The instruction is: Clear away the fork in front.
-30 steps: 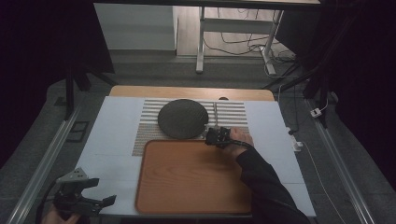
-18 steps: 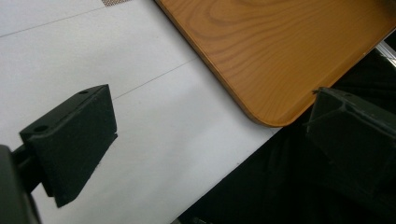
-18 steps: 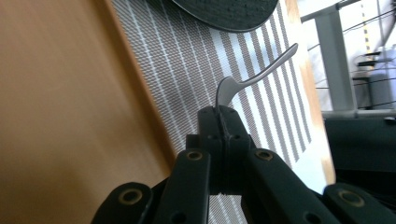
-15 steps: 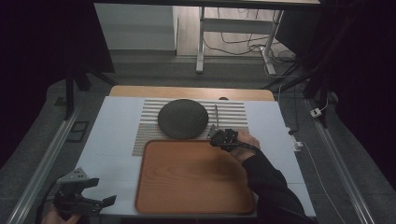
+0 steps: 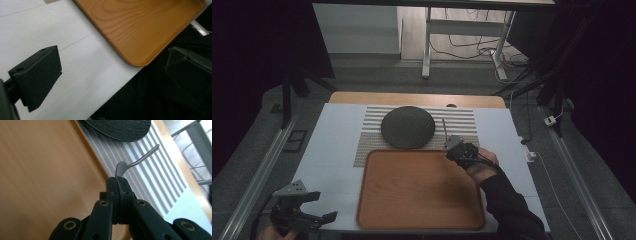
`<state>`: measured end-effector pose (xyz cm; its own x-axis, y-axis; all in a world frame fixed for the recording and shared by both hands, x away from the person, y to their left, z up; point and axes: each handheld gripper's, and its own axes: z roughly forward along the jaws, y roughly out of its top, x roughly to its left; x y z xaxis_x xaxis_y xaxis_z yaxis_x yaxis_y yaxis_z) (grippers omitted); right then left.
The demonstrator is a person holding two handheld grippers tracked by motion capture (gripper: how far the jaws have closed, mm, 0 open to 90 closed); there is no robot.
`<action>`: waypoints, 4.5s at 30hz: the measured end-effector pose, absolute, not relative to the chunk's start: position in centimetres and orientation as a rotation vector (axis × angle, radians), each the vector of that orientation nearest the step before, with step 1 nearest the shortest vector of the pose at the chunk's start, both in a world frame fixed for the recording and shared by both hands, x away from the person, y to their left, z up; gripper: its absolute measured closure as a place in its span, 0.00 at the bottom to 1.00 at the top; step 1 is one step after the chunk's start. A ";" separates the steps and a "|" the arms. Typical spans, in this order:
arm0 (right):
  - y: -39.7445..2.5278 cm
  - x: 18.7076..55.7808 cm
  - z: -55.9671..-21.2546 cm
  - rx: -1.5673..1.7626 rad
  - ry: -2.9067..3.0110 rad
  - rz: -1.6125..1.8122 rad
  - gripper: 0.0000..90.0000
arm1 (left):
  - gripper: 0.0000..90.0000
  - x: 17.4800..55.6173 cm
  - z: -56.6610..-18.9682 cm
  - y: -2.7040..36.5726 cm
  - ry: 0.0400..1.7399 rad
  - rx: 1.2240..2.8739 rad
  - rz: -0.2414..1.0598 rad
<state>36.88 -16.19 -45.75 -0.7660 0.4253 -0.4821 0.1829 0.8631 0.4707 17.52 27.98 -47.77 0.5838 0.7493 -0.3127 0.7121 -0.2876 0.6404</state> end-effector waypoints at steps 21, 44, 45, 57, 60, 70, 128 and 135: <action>-19.9 32.3 -43.2 0.610 2.533 1.009 1.00 | 0.00 19.2 -47.4 25.9 0.991 2.031 0.052; -21.2 28.3 -42.6 0.589 2.631 1.252 1.00 | 0.00 23.4 -46.6 21.6 0.829 2.119 0.037; -21.2 28.1 -42.6 0.588 2.635 1.264 1.00 | 0.00 23.6 -46.5 21.4 0.823 2.123 0.039; -20.5 26.7 -42.9 0.528 2.742 1.399 1.00 | 0.00 26.0 -45.7 18.2 0.711 2.185 0.036; -20.1 26.5 -43.0 0.496 2.774 1.430 1.00 | 0.00 26.5 -45.6 17.3 0.672 2.218 0.046; -18.9 25.9 -43.1 0.391 2.835 1.486 1.00 | 0.00 28.2 -45.6 14.4 0.567 2.305 0.046; -18.0 26.2 -42.8 0.343 2.825 1.490 0.62 | 0.96 26.0 -46.3 10.5 -0.080 2.519 -0.020; -18.5 25.9 -43.1 0.456 2.728 1.323 0.47 | 0.96 26.1 -46.6 10.9 0.107 2.551 -0.016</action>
<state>25.89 -18.47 -43.10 -0.9531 0.2966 0.0609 0.2315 0.5843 0.7778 26.14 10.87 -46.61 0.9967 0.0733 -0.0350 0.0804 -0.8285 0.5542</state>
